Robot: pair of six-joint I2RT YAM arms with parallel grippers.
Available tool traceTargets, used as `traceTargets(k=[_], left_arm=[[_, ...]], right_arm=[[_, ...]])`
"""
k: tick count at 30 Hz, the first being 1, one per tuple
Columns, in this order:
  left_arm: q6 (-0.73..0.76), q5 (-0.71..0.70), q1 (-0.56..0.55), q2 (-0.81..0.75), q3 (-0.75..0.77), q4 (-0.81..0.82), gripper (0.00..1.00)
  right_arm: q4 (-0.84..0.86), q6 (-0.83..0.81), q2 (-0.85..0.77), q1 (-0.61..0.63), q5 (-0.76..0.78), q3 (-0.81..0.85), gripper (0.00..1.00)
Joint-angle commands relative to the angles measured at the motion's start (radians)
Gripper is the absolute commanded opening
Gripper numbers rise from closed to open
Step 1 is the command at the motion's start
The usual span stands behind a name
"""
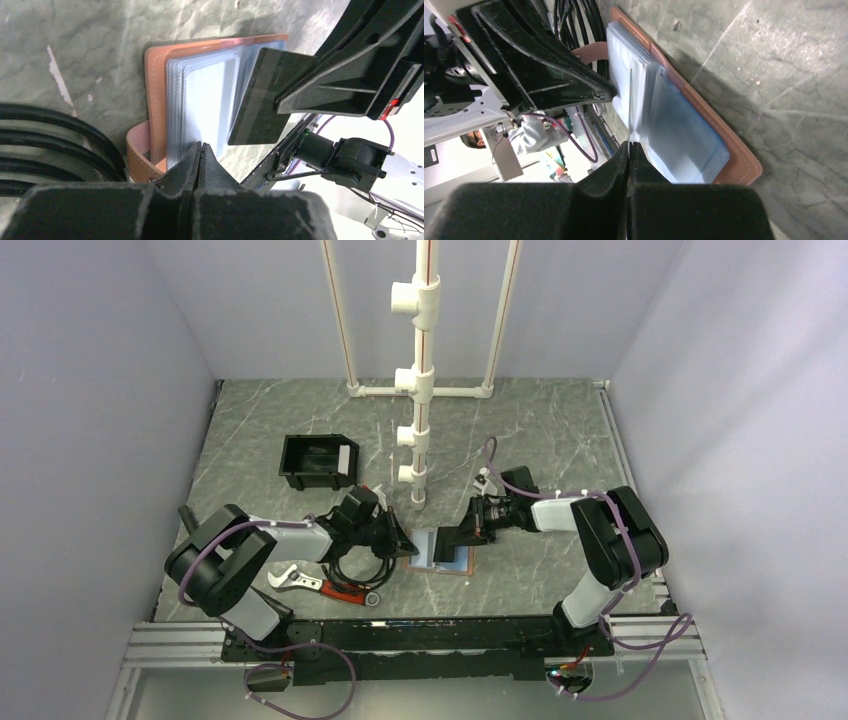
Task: Put the credit cards into the card holder
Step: Insert the credit card into the card holder.
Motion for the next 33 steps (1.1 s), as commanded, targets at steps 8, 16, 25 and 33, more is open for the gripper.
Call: traceTargets(k=[8, 16, 25, 33], left_arm=[[0.014, -0.049, 0.003, 0.004, -0.028, -0.027, 0.00], [0.017, -0.045, 0.011, -0.012, -0.047, -0.030, 0.00], [0.019, -0.038, 0.013, -0.012, -0.050, -0.024, 0.00], [0.019, -0.033, 0.015, -0.011, -0.049, -0.020, 0.00]], right_arm=[[0.103, 0.020, 0.031, 0.002, 0.029, -0.021, 0.00], [0.070, -0.001, 0.002, -0.009, 0.031, -0.034, 0.00], [0.064, -0.009, -0.004, -0.009, 0.019, -0.043, 0.00], [0.060, -0.013, -0.005, -0.009, 0.016, -0.045, 0.00]])
